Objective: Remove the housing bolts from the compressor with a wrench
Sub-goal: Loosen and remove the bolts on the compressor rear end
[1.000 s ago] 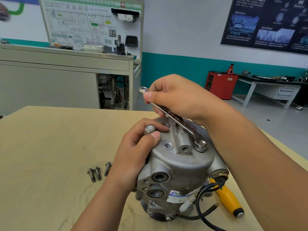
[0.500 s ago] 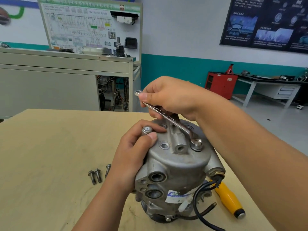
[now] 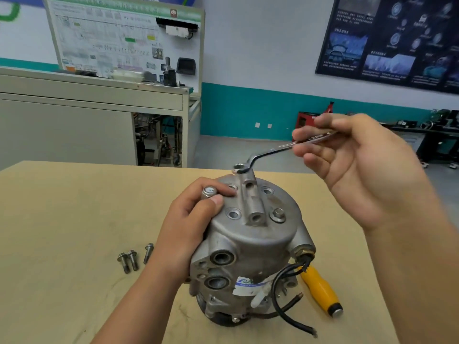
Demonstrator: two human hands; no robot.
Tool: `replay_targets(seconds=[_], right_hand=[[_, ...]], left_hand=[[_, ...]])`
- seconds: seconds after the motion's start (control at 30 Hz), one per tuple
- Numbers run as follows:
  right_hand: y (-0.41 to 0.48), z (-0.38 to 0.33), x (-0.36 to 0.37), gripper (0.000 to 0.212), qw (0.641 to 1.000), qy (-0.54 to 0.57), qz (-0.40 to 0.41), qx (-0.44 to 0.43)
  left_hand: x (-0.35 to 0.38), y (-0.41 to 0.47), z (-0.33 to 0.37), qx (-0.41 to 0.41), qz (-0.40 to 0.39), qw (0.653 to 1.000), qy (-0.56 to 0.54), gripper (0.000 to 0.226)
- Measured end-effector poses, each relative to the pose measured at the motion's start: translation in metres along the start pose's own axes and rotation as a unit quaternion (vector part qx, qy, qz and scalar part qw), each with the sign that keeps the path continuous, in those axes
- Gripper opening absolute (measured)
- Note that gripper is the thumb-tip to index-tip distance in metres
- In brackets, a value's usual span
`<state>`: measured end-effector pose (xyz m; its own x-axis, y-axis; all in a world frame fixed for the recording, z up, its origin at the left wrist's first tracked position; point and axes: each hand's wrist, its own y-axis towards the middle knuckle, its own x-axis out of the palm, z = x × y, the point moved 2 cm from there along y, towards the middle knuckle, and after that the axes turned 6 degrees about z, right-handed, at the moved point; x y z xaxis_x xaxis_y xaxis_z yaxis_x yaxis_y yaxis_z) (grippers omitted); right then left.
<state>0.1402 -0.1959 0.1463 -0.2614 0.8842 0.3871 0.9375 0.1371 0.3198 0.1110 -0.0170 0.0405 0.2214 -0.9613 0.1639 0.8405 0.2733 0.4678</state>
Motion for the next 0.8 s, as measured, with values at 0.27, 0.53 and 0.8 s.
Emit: replay_targets(seconds=[0.27, 0.53, 0.8], right_hand=[[-0.091, 0.039, -0.010, 0.025, 0.923, -0.132, 0.075, -0.353], [-0.121, 0.061, -0.013, 0.014, 0.795, -0.356, 0.040, -0.490], [-0.125, 0.062, -0.007, 0.024, 0.784, -0.359, 0.007, -0.505]], left_hand=[[0.004, -0.003, 0.002, -0.002, 0.008, 1.000, -0.015, 0.013], [0.003, -0.004, 0.003, 0.006, 0.000, 1.000, 0.002, 0.021], [0.003, -0.003, 0.003, 0.011, 0.001, 1.000, 0.013, 0.019]])
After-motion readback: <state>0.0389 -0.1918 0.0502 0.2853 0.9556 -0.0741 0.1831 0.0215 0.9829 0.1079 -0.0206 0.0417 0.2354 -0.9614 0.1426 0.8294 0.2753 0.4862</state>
